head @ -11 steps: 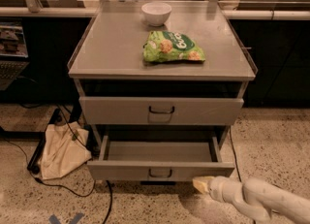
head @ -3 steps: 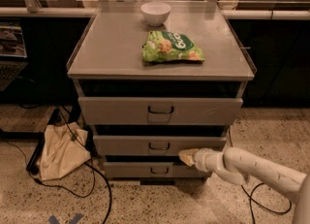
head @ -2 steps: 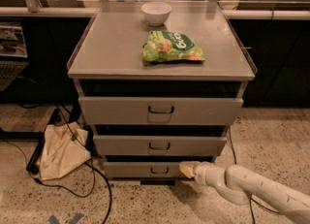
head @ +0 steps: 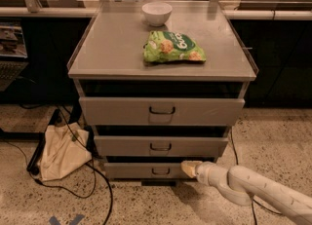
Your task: Close middle drawer
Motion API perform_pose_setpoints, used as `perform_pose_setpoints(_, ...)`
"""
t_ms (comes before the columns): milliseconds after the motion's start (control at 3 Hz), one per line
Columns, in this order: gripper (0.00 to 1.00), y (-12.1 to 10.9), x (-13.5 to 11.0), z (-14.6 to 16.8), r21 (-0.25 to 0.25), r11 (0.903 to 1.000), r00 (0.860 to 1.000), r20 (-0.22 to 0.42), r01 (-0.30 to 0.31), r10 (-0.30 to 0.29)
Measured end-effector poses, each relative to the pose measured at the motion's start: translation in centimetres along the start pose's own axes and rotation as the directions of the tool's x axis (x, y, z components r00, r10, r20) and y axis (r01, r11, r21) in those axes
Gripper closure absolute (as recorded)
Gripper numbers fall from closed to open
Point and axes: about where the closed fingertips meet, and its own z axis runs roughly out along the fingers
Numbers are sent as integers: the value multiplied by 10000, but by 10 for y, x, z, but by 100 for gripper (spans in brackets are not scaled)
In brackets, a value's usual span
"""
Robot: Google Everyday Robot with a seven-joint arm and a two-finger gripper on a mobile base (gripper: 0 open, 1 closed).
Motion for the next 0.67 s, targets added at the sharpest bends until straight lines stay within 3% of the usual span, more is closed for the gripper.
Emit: perform_pose_setpoints(667, 4, 0, 0, 0, 0, 10000, 10000, 0, 0, 0)
